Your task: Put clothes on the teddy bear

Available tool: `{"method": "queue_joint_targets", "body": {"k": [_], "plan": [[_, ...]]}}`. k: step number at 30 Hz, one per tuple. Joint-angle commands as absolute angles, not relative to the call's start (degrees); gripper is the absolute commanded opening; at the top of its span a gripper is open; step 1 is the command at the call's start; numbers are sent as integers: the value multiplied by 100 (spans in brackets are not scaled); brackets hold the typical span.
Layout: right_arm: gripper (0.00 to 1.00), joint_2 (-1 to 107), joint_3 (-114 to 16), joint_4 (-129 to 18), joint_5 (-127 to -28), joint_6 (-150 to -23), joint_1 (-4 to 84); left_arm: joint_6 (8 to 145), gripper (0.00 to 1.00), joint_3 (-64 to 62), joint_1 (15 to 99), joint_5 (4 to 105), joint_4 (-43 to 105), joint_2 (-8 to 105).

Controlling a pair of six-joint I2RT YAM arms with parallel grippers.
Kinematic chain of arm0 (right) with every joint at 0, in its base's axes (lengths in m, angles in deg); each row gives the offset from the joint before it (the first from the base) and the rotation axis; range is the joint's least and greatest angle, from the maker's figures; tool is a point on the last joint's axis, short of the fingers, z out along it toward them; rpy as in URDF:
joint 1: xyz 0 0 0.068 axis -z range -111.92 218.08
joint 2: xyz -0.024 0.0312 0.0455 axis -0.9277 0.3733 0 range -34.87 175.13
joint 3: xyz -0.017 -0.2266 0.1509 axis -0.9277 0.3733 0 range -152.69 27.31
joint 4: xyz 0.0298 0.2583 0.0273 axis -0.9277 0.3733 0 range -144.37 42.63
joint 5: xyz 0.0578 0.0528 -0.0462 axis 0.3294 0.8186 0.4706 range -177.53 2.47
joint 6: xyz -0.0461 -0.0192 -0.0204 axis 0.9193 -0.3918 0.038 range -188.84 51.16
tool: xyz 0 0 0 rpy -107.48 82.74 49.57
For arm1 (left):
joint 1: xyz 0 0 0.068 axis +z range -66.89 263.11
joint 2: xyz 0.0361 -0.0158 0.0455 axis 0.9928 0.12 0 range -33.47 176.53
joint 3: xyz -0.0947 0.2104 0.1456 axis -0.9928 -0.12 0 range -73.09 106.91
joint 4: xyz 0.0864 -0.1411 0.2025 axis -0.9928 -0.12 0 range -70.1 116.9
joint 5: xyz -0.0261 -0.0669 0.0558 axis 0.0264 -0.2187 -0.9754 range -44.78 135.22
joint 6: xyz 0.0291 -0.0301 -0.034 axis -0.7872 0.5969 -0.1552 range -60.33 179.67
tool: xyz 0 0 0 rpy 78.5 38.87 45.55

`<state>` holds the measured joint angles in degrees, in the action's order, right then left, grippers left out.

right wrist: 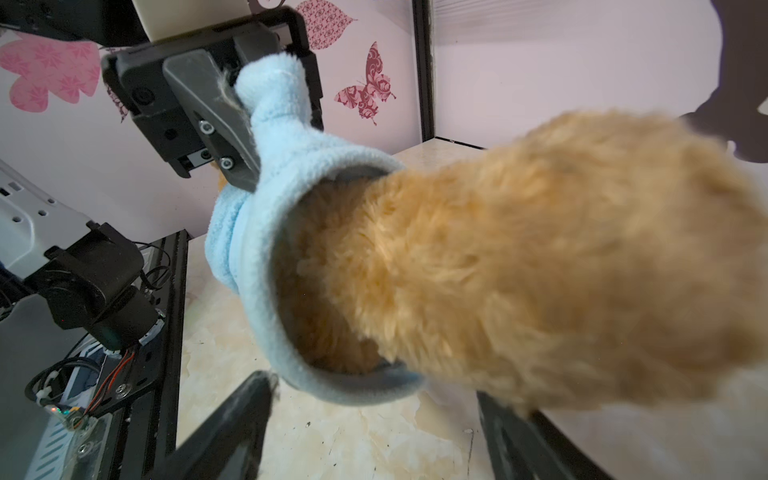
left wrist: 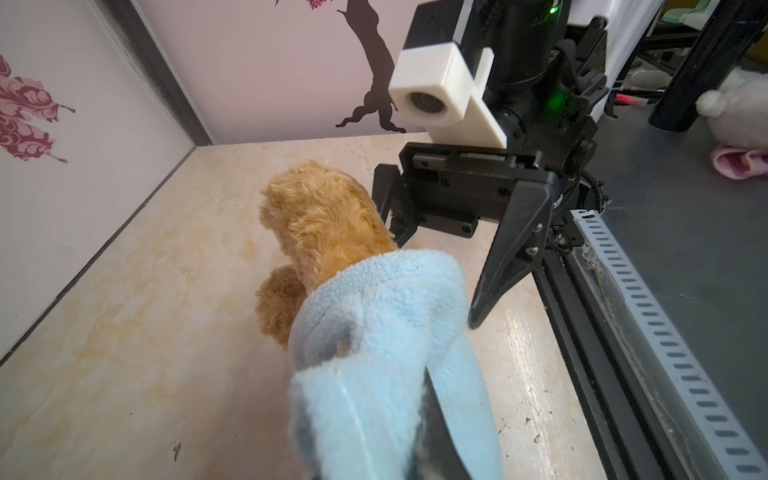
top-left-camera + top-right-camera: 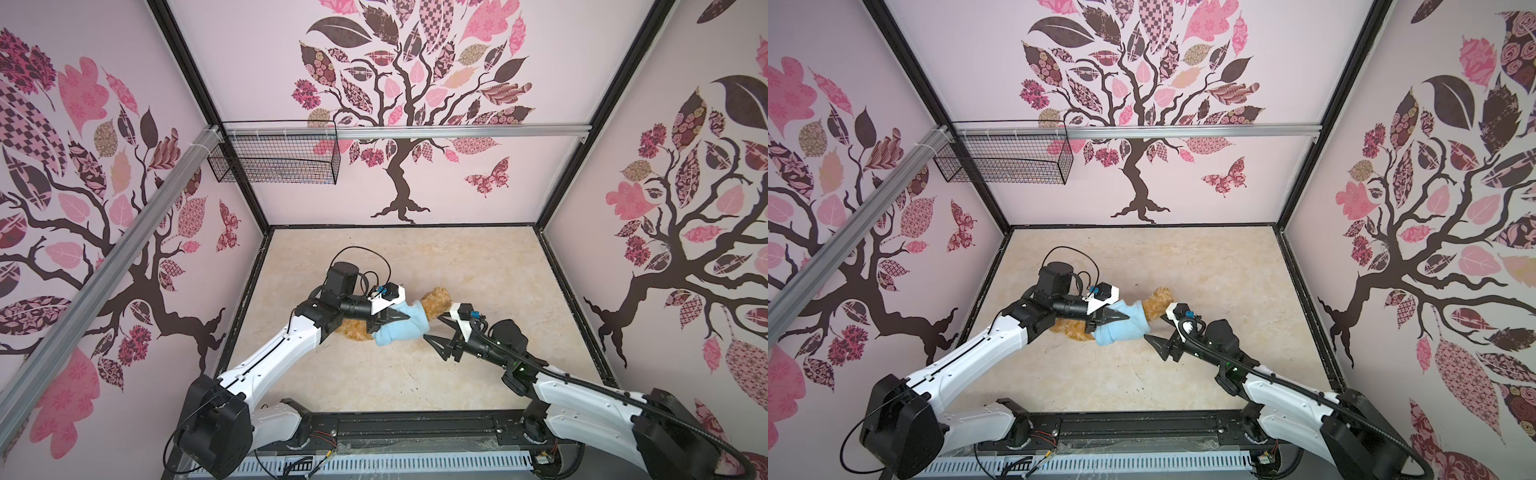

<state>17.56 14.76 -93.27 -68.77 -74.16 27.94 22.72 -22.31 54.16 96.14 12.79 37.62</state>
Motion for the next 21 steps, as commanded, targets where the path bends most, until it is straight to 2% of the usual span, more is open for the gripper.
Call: {"method": "queue_joint_targets", "body": {"k": [1,4,8,12,18,21], "plan": [[80,866,1521,-8058,-7310,-7757,2800,1595,0,-2221,5437,9171,1122,3610],[78,48,1489,-7472,-7118,-7734,2800,1524,0,-2418,5372,9125,1367,3575],[73,-418,1341,-7351,-6731,-7736,2793,1594,0,-2511,5243,9230,1504,3617],[72,65,1490,-7815,-6591,-7804,2791,2131,0,-2480,5247,9567,1907,3616],[80,1078,1695,-9403,-6256,-7668,2790,2665,0,-2432,5240,10066,2113,3557],[82,1457,1526,-9670,-6169,-7418,2778,2626,0,-2424,5206,10114,2033,3567]]}}
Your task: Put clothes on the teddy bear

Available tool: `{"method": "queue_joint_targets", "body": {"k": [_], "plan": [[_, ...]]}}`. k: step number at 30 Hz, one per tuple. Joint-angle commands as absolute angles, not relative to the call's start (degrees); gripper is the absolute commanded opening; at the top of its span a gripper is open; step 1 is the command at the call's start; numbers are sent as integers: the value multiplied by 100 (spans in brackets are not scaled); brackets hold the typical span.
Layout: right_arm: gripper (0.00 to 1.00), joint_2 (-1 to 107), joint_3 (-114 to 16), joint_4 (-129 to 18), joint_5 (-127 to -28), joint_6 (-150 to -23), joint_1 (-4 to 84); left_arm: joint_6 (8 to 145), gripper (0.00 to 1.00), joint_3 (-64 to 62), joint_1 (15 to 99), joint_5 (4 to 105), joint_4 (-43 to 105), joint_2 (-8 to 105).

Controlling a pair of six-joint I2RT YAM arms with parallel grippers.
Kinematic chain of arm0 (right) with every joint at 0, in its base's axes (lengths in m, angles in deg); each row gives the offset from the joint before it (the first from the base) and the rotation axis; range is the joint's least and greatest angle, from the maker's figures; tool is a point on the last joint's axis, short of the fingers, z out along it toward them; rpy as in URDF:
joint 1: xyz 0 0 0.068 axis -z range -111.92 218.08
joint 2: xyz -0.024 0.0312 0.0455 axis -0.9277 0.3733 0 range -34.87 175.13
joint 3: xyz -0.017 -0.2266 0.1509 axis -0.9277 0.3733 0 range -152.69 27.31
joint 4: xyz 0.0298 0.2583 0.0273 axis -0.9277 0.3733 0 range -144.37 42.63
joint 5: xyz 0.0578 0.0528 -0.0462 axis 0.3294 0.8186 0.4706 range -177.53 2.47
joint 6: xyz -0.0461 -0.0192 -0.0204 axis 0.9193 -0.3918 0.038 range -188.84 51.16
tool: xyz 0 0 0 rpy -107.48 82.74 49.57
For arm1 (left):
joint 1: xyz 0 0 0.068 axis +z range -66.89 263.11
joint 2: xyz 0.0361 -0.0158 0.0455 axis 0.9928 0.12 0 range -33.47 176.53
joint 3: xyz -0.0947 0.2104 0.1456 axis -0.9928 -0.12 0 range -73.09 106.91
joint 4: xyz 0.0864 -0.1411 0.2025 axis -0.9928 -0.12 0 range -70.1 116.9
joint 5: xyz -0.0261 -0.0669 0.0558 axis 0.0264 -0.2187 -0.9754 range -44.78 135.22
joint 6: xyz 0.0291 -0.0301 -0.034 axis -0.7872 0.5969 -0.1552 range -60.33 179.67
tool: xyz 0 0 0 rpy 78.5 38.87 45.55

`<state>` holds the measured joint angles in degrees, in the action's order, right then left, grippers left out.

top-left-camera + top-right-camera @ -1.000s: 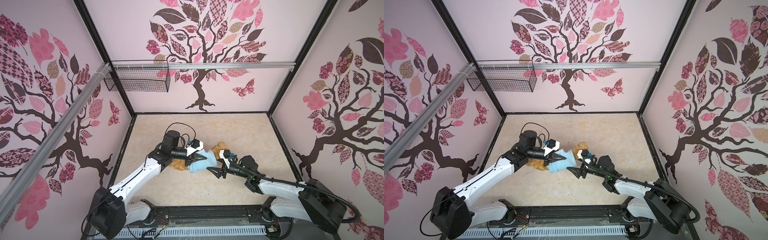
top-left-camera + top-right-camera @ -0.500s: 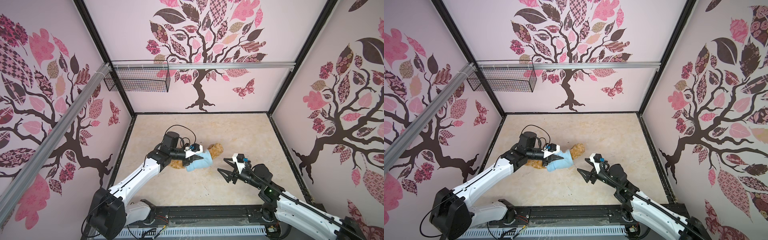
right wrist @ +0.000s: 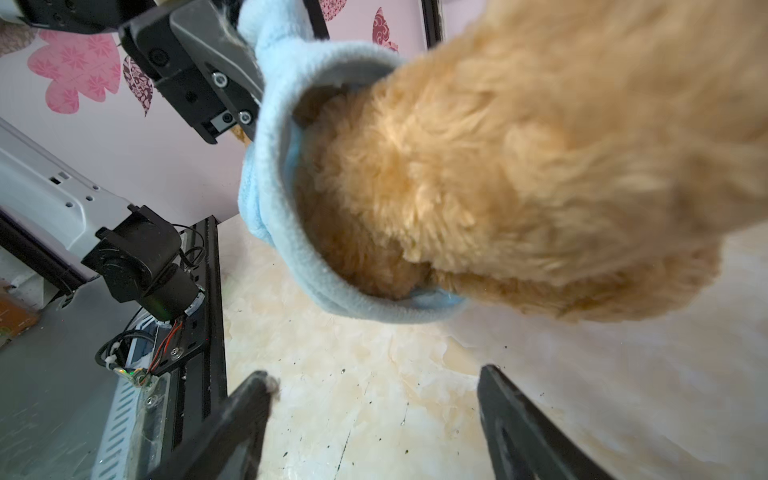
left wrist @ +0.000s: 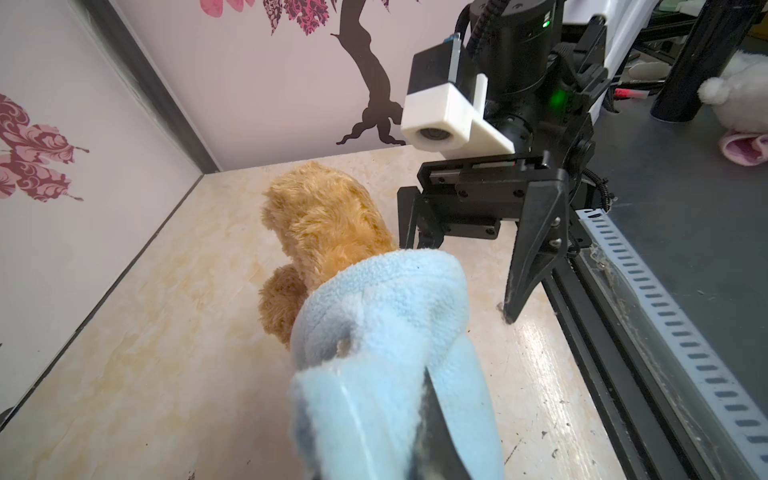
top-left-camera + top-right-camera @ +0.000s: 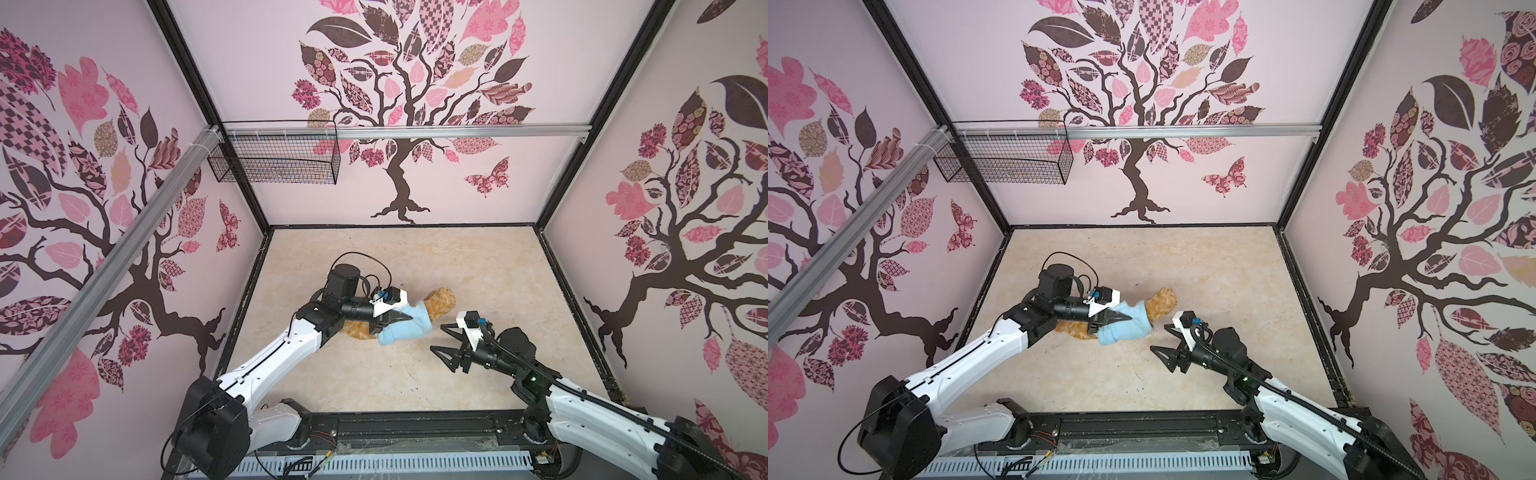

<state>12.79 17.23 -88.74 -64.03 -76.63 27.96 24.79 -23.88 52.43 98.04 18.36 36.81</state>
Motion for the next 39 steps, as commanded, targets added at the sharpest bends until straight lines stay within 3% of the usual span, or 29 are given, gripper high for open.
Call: {"method": "queue_joint_targets", "body": {"k": [1,20,28,32,35,37,39], "plan": [[83,1588,1473,-9717,-6186,-7329,2781,2620,0,-2403,5191,10143,2015,3573],[88,2270,1127,-10499,-5698,-6722,2758,2407,0,-2161,4973,10486,1423,3754],[86,3195,1011,-11285,-5403,-6979,2614,2626,0,-2163,4809,10493,1781,3719],[73,3587,892,-11468,-5541,-7006,2446,2706,0,-2209,4769,10353,1916,3712],[51,3635,943,-11384,-5793,-6878,2448,2635,0,-2181,4759,10134,1674,3666],[37,3519,1038,-11165,-6028,-6643,2447,2455,10,-2163,4760,9932,1321,3531],[30,3407,1073,-10910,-6108,-6418,2448,2397,23,-2161,4764,9711,1035,3370]]}}
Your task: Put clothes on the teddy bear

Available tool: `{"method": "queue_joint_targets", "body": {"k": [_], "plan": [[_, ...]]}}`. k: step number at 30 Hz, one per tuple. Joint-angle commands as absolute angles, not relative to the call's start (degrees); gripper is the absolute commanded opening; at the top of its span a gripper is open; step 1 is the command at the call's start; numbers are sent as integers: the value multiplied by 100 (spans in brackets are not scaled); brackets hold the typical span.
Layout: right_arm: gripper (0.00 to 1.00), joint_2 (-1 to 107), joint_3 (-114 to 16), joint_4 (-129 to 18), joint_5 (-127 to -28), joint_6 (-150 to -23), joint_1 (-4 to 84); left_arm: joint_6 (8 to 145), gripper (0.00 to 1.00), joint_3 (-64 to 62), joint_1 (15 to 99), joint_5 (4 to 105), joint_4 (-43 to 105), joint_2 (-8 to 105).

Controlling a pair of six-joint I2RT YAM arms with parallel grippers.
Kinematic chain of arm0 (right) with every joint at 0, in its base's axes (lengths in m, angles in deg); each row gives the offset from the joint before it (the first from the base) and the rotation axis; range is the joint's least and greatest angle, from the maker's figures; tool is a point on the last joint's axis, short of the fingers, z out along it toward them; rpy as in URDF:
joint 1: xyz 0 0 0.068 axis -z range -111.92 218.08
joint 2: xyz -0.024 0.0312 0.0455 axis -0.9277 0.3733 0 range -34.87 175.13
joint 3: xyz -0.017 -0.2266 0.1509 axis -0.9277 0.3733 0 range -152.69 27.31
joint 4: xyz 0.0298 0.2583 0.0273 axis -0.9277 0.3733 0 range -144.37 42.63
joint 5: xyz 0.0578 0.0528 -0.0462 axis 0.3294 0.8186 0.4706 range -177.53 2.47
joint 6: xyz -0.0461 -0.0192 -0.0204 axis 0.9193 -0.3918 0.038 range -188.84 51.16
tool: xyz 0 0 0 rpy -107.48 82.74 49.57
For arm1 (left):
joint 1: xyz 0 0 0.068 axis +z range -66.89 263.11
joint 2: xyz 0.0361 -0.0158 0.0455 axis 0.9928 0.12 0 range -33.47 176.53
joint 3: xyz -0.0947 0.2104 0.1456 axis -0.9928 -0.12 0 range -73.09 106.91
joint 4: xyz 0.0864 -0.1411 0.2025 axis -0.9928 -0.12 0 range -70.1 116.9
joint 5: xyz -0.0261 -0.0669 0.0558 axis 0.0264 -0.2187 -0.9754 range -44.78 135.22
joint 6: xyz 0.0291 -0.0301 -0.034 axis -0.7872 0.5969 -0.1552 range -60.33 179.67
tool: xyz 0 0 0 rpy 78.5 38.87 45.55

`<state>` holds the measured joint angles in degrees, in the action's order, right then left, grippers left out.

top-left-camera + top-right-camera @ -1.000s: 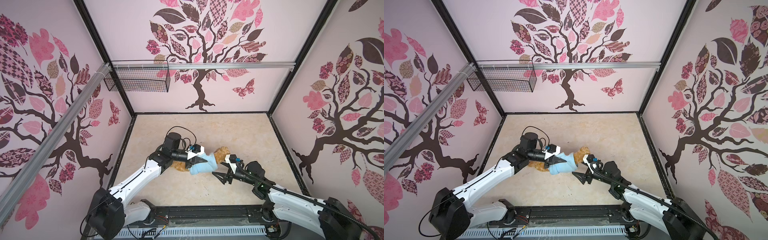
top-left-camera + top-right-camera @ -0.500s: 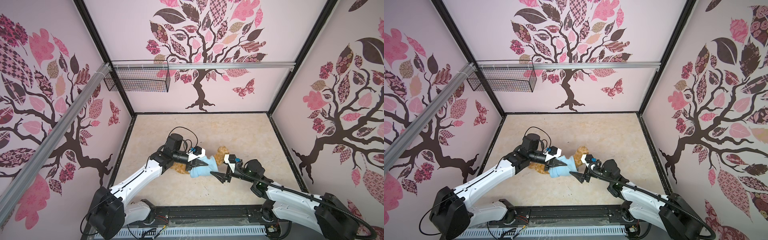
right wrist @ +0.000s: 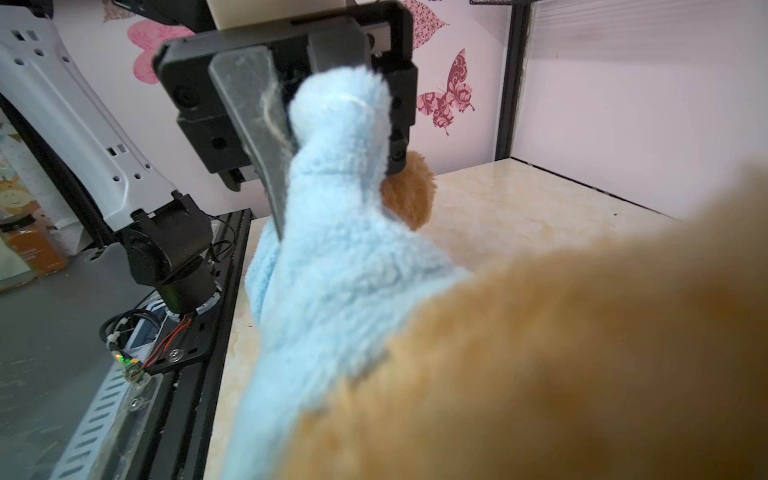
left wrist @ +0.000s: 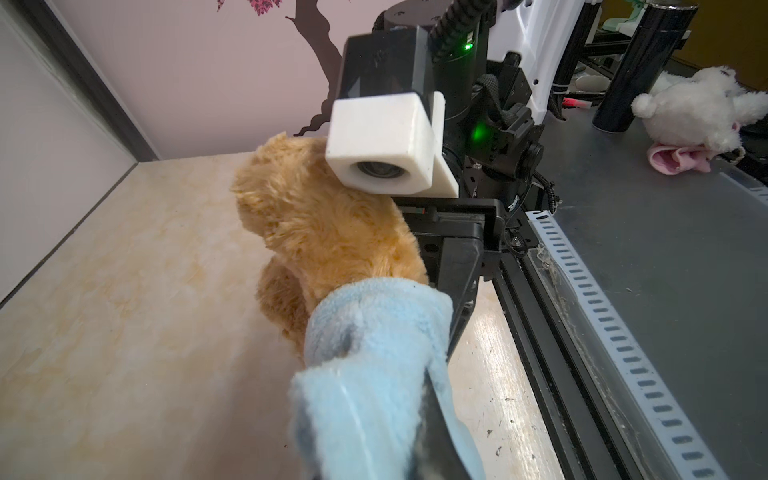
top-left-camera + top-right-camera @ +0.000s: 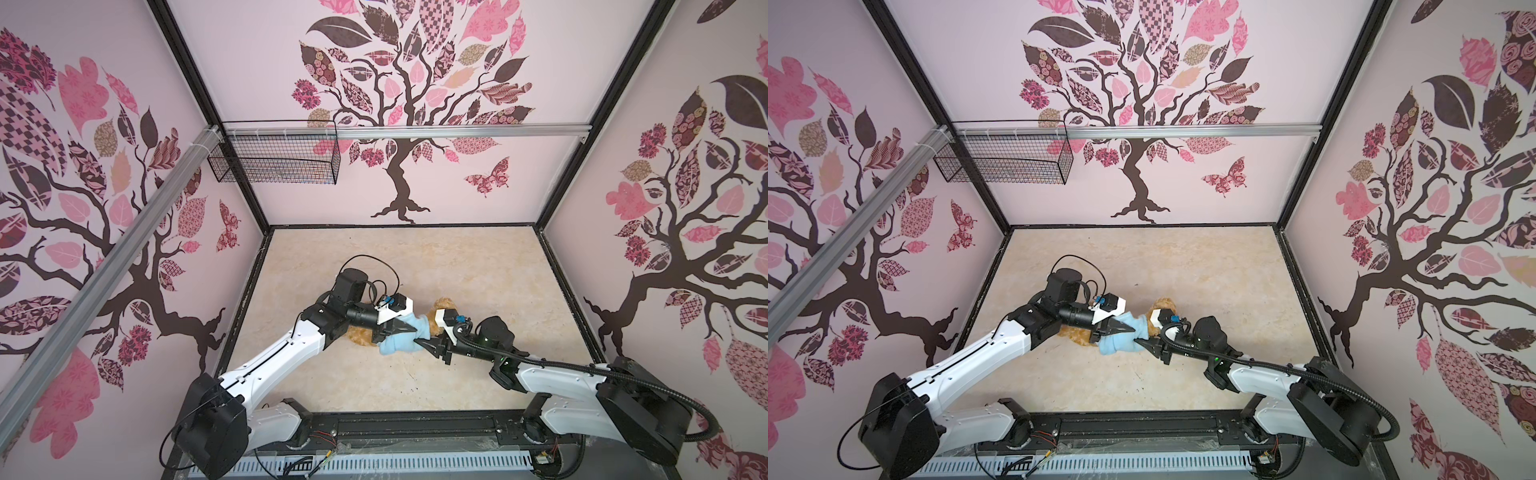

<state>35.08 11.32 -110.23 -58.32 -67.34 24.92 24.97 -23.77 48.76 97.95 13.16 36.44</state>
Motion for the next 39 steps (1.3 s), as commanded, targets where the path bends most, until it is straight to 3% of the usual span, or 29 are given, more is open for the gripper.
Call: {"method": "queue_joint_targets", "body": {"k": [1,4,8,10,16,19,39], "plan": [[27,3342,1076,-10732,-6144,-6280,2448,2365,30,-2136,4769,9567,830,3271],[22,3162,1150,-10489,-6238,-5994,2441,2322,45,-2033,4777,9024,180,2880],[20,3005,1261,-10531,-6244,-5825,2434,2458,49,-1777,4792,8405,-447,2391],[19,2918,1303,-10502,-6281,-5706,2421,2552,45,-1581,4792,8288,-747,2271],[18,2771,1254,-10178,-6611,-5175,2169,2144,10,-781,4795,8210,-1993,2576],[18,2738,1247,-10173,-6610,-5140,2138,1775,1,-421,4795,8214,-2490,2821],[17,2657,1232,-10148,-6584,-5143,2074,1031,0,6,4553,7734,-3093,3689]]}}
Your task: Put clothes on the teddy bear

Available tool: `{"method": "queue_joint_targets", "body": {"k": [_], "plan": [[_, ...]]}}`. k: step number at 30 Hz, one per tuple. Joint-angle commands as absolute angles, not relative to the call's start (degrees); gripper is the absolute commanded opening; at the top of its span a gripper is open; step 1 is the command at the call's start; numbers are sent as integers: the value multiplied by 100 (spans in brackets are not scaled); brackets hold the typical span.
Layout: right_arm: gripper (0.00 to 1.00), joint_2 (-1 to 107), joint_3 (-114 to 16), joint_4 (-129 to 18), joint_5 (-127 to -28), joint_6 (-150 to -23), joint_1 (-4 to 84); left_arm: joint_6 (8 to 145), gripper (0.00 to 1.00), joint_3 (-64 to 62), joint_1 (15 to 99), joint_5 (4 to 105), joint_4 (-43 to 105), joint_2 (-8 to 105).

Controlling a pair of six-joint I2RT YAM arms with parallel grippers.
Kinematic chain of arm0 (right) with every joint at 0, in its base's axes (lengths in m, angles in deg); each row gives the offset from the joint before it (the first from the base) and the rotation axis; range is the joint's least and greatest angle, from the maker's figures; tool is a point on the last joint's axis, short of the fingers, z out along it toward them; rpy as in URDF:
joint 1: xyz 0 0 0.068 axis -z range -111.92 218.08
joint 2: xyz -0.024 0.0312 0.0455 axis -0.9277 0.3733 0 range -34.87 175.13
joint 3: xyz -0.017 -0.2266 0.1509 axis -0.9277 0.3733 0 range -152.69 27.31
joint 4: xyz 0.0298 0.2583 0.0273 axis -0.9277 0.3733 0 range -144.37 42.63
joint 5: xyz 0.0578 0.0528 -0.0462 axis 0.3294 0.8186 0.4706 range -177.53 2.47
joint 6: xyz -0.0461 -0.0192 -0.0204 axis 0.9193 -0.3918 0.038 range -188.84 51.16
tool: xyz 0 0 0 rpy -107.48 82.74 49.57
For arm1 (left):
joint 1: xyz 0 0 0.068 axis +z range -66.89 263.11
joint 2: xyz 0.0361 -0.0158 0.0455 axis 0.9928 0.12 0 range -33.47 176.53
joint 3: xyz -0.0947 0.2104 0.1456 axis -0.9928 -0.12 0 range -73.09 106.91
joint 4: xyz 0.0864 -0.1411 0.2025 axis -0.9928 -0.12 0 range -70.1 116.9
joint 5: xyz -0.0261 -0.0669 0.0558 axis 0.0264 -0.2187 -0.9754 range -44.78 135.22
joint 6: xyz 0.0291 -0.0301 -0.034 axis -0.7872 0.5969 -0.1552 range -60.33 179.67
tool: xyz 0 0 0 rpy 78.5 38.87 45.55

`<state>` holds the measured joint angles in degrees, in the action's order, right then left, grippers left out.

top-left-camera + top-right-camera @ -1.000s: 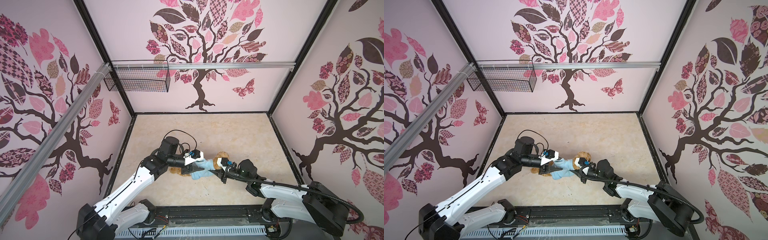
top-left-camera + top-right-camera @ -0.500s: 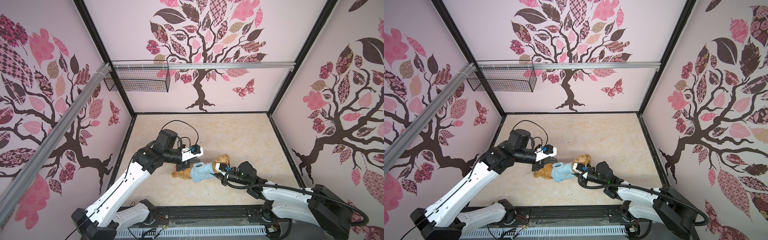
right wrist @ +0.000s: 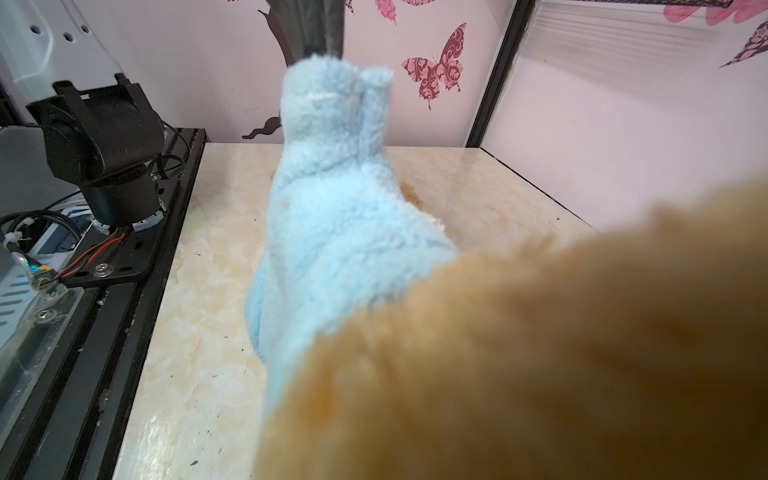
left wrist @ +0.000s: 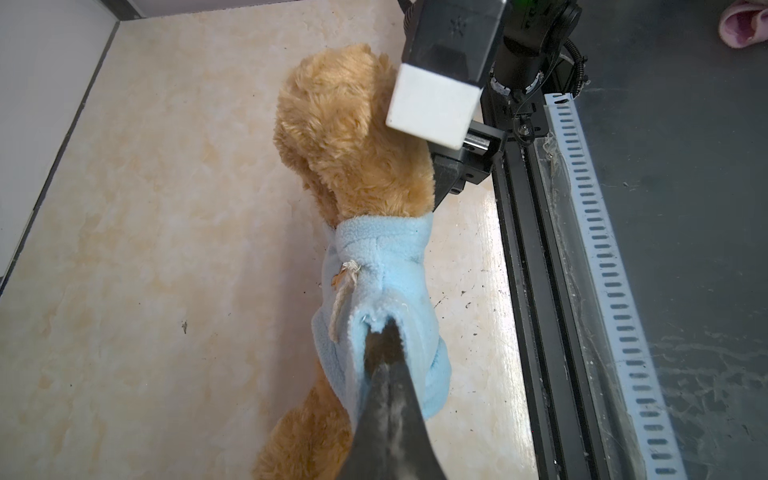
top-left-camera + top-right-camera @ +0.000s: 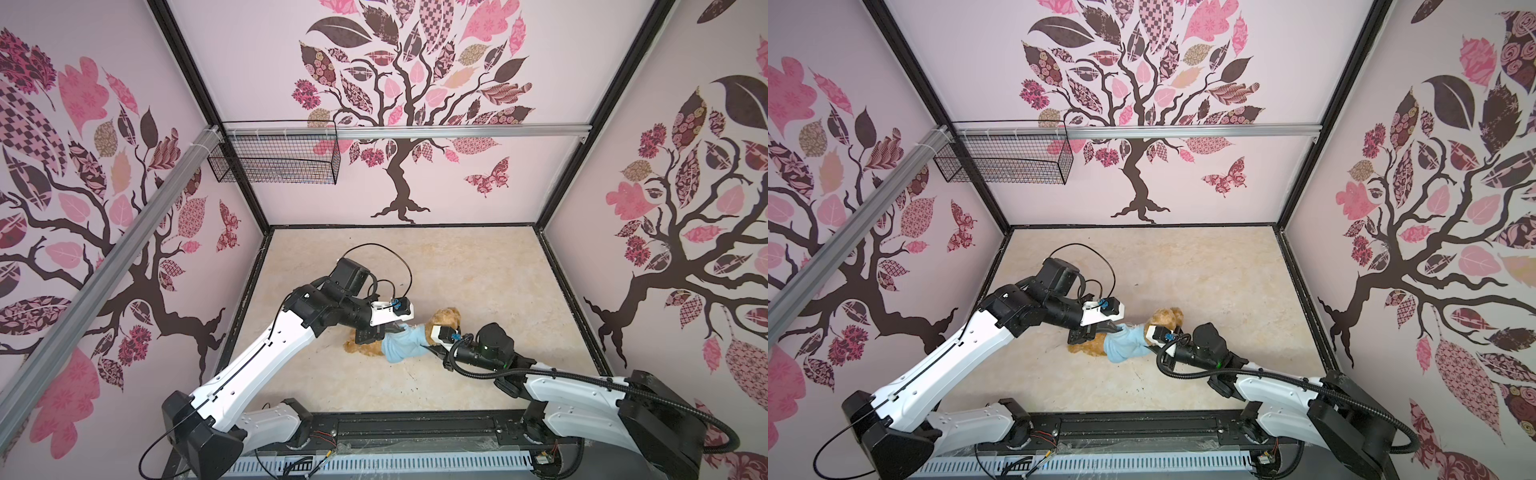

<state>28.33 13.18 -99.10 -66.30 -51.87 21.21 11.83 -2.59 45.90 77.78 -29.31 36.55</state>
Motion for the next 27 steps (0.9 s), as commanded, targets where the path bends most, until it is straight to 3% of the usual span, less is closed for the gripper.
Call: {"method": "queue_joint_targets", "body": {"k": [1,13,21,27], "plan": [[17,2650,1231,-10156,-6567,-5149,2065,1007,0,-15,4528,7668,-3078,3702],[17,2630,1211,-10433,-6400,-5487,2070,1009,1,-173,4294,7787,-2956,3933],[17,2607,1210,-10668,-6246,-5650,2069,1289,15,-279,4294,7704,-2619,4020],[17,2525,1246,-10544,-6301,-5513,2070,1417,19,-268,4301,7309,-2774,3995]]}}
